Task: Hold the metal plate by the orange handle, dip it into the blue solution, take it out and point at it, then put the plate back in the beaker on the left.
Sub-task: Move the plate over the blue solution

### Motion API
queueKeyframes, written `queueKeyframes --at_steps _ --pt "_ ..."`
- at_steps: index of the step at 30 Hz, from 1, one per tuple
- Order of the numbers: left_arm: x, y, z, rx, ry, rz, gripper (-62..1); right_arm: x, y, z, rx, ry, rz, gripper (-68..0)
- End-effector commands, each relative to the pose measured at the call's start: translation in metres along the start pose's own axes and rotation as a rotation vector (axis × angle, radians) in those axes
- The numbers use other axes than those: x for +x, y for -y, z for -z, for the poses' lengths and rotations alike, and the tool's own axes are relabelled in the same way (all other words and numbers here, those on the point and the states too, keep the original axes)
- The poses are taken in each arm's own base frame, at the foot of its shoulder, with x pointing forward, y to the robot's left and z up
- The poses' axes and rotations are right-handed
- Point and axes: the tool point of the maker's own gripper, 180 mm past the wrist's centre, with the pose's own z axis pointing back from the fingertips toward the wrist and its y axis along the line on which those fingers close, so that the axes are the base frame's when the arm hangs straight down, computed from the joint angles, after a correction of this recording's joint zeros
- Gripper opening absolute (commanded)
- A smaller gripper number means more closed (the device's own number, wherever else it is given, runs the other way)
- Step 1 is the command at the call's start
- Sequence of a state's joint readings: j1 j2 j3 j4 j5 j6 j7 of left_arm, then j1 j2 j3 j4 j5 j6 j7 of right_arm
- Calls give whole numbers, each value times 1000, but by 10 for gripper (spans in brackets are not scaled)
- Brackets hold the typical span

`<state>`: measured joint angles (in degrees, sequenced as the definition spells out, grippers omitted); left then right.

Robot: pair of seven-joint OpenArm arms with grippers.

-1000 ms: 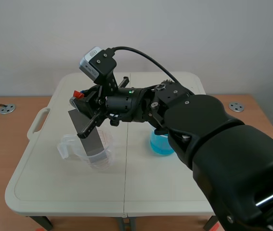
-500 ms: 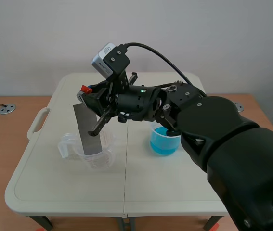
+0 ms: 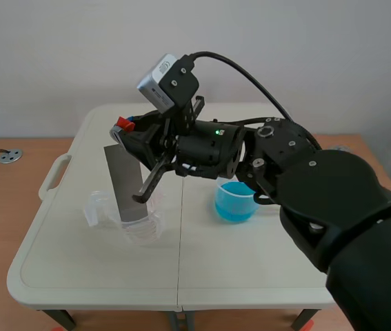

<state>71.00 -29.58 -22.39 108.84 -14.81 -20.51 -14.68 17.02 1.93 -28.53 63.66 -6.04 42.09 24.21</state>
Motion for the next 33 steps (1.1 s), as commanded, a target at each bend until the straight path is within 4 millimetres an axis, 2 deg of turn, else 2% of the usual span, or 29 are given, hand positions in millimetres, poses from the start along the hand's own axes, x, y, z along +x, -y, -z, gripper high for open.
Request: queueKeyframes --at_steps 1,15,25,33 --pt "4 2 0 -9 19 -6 -594 25 4 1 9 68 -37 -663" --pt "4 4 2 -24 13 51 -594 62 -8 -13 25 129 -154 -663" --pt "2 5 2 -31 4 48 -594 94 -9 -23 37 162 -279 -662" --pt "2 5 2 -31 2 48 -594 107 7 -40 -6 153 -352 -662"
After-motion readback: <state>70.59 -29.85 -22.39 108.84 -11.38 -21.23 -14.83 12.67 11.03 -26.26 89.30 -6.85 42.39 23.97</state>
